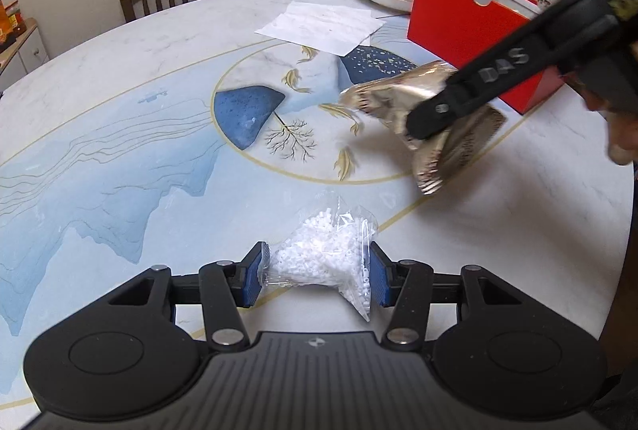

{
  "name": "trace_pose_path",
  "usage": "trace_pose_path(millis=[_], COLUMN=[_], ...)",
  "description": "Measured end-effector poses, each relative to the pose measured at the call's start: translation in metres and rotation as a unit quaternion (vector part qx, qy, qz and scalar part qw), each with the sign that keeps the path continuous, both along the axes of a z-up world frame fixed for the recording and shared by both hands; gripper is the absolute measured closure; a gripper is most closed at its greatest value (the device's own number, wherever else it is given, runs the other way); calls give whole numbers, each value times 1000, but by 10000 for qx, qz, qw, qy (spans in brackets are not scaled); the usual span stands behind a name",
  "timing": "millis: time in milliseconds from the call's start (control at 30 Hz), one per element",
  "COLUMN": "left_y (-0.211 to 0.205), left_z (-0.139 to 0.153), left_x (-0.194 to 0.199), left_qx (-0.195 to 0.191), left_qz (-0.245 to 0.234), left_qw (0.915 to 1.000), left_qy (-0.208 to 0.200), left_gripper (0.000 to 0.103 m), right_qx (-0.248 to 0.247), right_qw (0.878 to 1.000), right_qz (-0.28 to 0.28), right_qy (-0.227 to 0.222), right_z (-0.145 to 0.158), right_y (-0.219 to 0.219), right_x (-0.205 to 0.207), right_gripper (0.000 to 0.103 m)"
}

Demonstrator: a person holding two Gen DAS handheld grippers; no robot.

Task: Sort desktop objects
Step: 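Lift and carry the bead bag with left tool while right tool carries foil bag to box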

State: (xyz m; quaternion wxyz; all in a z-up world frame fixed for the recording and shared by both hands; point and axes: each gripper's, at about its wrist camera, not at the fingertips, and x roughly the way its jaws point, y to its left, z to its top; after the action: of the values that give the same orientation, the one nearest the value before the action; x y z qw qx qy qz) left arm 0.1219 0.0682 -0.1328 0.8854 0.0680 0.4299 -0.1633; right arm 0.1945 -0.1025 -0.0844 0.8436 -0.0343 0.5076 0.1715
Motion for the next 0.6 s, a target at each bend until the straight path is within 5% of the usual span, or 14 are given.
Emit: trace_pose_path(millis=[600], left_y=[-52], left_z=[65], left_x=[26], left_qx=[-519], left_qz=[228], left_qw=[9972], left_qy=[-493], left_gripper=[52], right_qx=[420], right_qw=[9989], right_qz=[28], right_qy=[-209], right_z=[51], right_y=[-87], right_x=[-15], right_gripper=[57])
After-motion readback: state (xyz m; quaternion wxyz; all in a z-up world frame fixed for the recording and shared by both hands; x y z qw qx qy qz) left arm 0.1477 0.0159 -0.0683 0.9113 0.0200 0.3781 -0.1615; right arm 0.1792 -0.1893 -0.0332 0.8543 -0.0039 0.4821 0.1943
